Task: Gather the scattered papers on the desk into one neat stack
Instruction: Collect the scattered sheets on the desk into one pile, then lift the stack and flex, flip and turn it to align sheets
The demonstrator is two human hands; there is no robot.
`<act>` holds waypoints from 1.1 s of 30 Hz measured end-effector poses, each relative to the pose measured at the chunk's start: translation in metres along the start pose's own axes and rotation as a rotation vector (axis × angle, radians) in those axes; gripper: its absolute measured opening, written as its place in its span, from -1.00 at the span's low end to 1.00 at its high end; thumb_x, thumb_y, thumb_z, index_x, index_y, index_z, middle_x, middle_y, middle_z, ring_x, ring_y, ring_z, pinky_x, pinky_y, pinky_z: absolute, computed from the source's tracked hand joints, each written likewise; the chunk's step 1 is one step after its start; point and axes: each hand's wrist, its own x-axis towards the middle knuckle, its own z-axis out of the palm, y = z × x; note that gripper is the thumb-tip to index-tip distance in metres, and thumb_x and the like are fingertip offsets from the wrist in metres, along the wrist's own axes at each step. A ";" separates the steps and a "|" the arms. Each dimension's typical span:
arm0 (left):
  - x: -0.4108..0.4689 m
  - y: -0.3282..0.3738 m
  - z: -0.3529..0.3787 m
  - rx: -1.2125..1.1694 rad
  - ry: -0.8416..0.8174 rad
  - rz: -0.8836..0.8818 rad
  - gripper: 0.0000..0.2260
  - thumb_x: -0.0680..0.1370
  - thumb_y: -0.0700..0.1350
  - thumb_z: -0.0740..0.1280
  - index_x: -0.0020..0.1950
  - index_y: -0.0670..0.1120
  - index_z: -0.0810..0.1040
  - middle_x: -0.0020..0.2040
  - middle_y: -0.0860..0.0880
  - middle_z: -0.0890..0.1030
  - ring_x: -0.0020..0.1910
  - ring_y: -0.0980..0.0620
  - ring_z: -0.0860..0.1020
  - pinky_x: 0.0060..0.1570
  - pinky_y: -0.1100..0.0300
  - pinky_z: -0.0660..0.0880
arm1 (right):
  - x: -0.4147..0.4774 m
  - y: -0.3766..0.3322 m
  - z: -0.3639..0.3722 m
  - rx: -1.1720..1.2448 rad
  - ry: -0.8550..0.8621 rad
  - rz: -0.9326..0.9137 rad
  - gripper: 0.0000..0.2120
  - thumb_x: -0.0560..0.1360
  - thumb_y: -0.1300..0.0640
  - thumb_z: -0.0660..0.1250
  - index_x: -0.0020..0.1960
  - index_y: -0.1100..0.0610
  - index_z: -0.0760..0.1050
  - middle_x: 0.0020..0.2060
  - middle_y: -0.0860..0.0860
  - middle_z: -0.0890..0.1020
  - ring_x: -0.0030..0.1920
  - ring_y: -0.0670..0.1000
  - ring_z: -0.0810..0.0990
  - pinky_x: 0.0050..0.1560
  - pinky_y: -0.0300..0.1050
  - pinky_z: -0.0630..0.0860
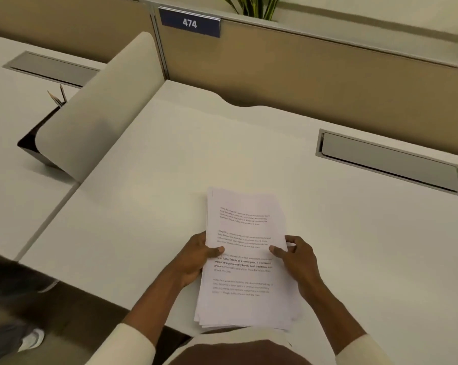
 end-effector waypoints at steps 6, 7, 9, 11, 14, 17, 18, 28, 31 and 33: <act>0.013 -0.032 0.070 0.151 -0.034 -0.005 -0.64 0.68 -0.31 0.37 0.47 -0.11 0.60 0.33 -0.10 0.74 0.29 -0.17 0.72 0.33 -0.24 0.62 | -0.024 0.046 -0.062 0.025 0.108 0.036 -0.60 0.52 0.04 0.61 0.30 -0.03 0.59 -0.02 -0.13 0.75 -0.01 -0.02 0.75 -0.06 -0.04 0.58; 0.015 -0.038 0.083 0.167 -0.032 0.008 -0.65 0.68 -0.27 0.40 0.46 -0.08 0.61 0.31 -0.07 0.75 0.28 -0.15 0.73 0.32 -0.22 0.63 | -0.027 0.054 -0.071 0.023 0.120 0.038 -0.59 0.52 0.03 0.60 0.31 -0.03 0.59 -0.01 -0.12 0.75 0.01 -0.01 0.75 -0.04 -0.03 0.58; 0.017 -0.047 0.109 0.210 -0.012 0.049 -0.69 0.64 -0.18 0.48 0.39 0.01 0.66 0.28 -0.02 0.76 0.23 -0.06 0.75 0.28 -0.14 0.67 | -0.034 0.069 -0.089 0.019 0.137 0.043 -0.60 0.52 0.03 0.60 0.32 -0.04 0.60 0.02 -0.09 0.76 0.02 0.00 0.74 -0.05 -0.04 0.57; 0.020 -0.055 0.132 0.261 0.013 0.075 -0.74 0.63 -0.17 0.49 0.27 0.11 0.70 0.23 0.02 0.78 0.17 0.00 0.77 0.24 -0.09 0.69 | -0.039 0.086 -0.107 0.056 0.147 0.054 -0.62 0.52 0.05 0.60 0.31 -0.04 0.63 0.03 -0.08 0.78 0.03 0.01 0.75 -0.05 -0.03 0.60; 0.023 -0.058 0.160 0.321 -0.020 0.067 -0.75 0.65 -0.20 0.44 0.23 0.12 0.72 0.17 0.06 0.80 0.16 -0.04 0.77 0.20 -0.09 0.70 | -0.042 0.109 -0.137 0.120 0.202 0.086 -0.64 0.49 0.05 0.63 0.26 0.01 0.69 0.02 -0.03 0.78 0.05 0.05 0.76 0.13 0.12 0.69; 0.022 -0.051 0.185 0.351 -0.119 0.066 -0.76 0.67 -0.22 0.41 0.24 0.06 0.74 0.19 -0.02 0.80 0.18 -0.11 0.77 0.15 -0.07 0.72 | -0.044 0.126 -0.167 0.177 0.291 0.084 -0.60 0.42 0.00 0.69 0.20 0.00 0.69 0.05 0.00 0.73 0.10 0.07 0.73 0.23 0.17 0.68; 0.021 -0.048 0.193 0.352 -0.162 0.080 -0.77 0.68 -0.21 0.41 0.29 -0.01 0.73 0.22 -0.06 0.79 0.19 -0.14 0.77 0.17 -0.12 0.71 | -0.045 0.129 -0.176 0.212 0.313 0.068 -0.54 0.39 -0.03 0.71 0.22 -0.02 0.66 0.08 0.00 0.73 0.12 0.05 0.73 0.18 0.11 0.67; 0.003 0.005 0.289 0.472 -0.153 0.362 -0.77 0.70 -0.20 0.38 0.36 -0.10 0.67 0.20 -0.07 0.79 0.14 -0.14 0.78 0.17 -0.15 0.72 | -0.042 0.097 -0.269 0.653 0.013 -0.280 -0.53 0.39 0.06 0.71 0.28 0.08 0.74 0.23 0.10 0.79 0.22 0.19 0.78 0.14 0.01 0.75; 0.004 0.021 0.304 0.636 -0.019 0.520 -0.75 0.74 -0.14 0.32 0.40 0.00 0.64 0.21 0.05 0.78 0.18 -0.03 0.75 0.19 -0.12 0.70 | -0.037 0.065 -0.279 0.618 0.091 -0.394 -0.79 0.49 0.14 0.64 0.12 0.01 0.80 0.08 0.05 0.84 0.07 0.12 0.84 0.00 -0.12 0.76; 0.005 0.027 0.310 0.566 0.072 0.576 -0.76 0.74 -0.15 0.32 0.37 0.01 0.65 0.19 0.07 0.78 0.17 -0.01 0.75 0.16 -0.09 0.71 | -0.036 0.046 -0.282 0.556 0.144 -0.483 -0.85 0.52 0.15 0.62 0.01 -0.09 0.82 -0.01 -0.03 0.85 -0.03 0.03 0.85 -0.07 -0.18 0.74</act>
